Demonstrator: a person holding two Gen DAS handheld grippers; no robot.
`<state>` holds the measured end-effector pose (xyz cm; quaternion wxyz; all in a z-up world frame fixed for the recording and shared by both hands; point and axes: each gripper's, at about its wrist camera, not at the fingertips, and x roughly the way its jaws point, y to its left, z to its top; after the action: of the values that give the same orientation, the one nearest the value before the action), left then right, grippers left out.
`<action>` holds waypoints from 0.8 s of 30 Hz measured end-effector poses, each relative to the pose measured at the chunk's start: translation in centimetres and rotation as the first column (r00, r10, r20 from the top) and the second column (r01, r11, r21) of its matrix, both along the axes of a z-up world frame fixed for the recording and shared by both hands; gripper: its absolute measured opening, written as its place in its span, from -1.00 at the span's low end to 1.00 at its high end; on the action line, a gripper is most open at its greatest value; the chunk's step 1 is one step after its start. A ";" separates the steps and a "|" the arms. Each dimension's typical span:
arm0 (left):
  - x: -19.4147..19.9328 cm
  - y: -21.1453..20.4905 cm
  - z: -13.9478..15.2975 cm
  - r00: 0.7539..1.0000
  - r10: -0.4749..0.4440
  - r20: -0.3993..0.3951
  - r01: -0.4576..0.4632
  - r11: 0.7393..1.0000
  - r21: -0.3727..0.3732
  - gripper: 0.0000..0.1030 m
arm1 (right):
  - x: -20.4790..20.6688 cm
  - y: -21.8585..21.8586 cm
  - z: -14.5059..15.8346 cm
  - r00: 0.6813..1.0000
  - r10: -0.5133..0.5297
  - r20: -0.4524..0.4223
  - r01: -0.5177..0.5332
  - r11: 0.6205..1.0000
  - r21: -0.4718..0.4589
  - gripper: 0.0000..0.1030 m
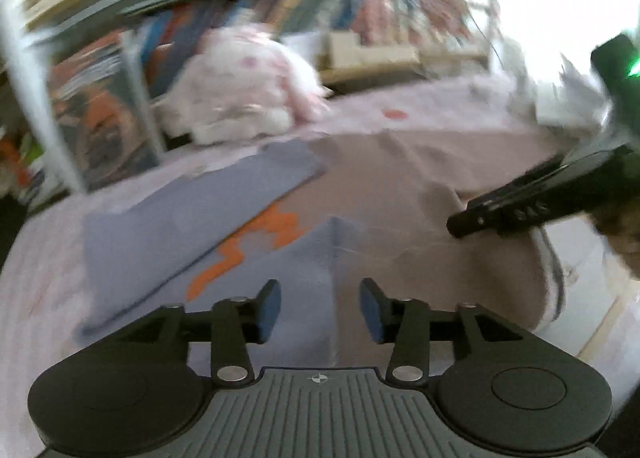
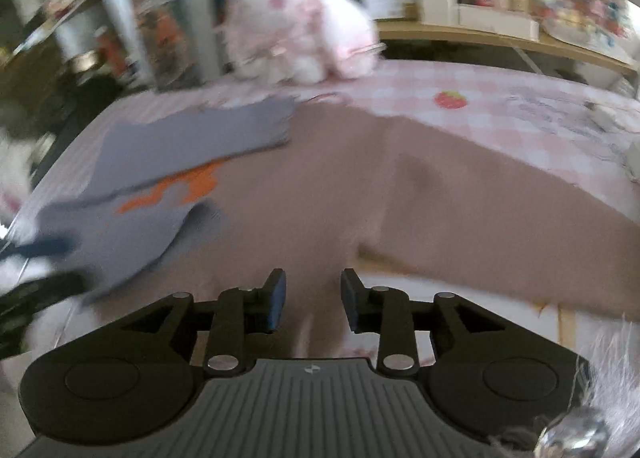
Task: Fold clothes
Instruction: 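Lift the sweater with both grippers and shake it open over the mat, then lower the sweater flat onto the mat and open both grippers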
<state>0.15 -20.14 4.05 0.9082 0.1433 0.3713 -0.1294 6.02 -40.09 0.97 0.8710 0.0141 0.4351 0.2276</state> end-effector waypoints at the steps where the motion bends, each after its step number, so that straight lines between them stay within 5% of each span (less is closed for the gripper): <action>1: 0.3 -0.8 -0.5 1.000 -0.026 -0.008 0.026 0.999 0.045 -0.09 | -0.5 0.2 0.0 1.000 0.017 0.004 -0.017 1.000 -0.004 -0.43; 9: -0.5 -1.9 -3.2 0.997 -0.075 -0.011 0.075 0.957 0.279 -0.12 | -0.3 -0.1 -0.8 0.997 0.025 -0.070 -0.022 0.999 0.042 -0.44; 11: -0.7 -2.0 -3.1 0.998 -0.062 0.005 0.057 0.947 0.315 -0.79 | 0.2 -0.4 -0.8 0.996 0.020 -0.090 -0.014 0.998 0.061 -0.45; 12: -0.9 -2.1 -2.9 0.999 -0.050 0.017 0.041 0.940 0.339 -0.84 | 0.3 -0.6 -0.7 0.995 0.010 -0.096 -0.003 0.997 0.076 -0.45; 17: -5.7 0.4 2.1 0.985 0.010 0.173 -0.054 0.966 0.252 -0.88 | 0.9 -2.8 1.1 0.995 -0.082 -0.054 0.092 0.967 0.239 -0.34; 20: -8.8 3.6 3.3 0.984 0.099 0.147 -0.125 0.976 0.179 -0.88 | 1.5 -2.4 1.4 0.997 -0.063 -0.039 0.069 0.977 0.200 -0.34; 24: -10.8 8.0 1.7 0.961 0.276 -0.005 -0.272 0.949 0.161 -0.85 | 1.4 -1.0 -0.1 0.997 -0.008 -0.074 0.018 0.991 0.132 -0.36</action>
<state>-10.69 -12.14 5.78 0.8979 0.1604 0.4090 0.0257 7.42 -41.12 0.82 0.8530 0.0833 0.4506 0.2497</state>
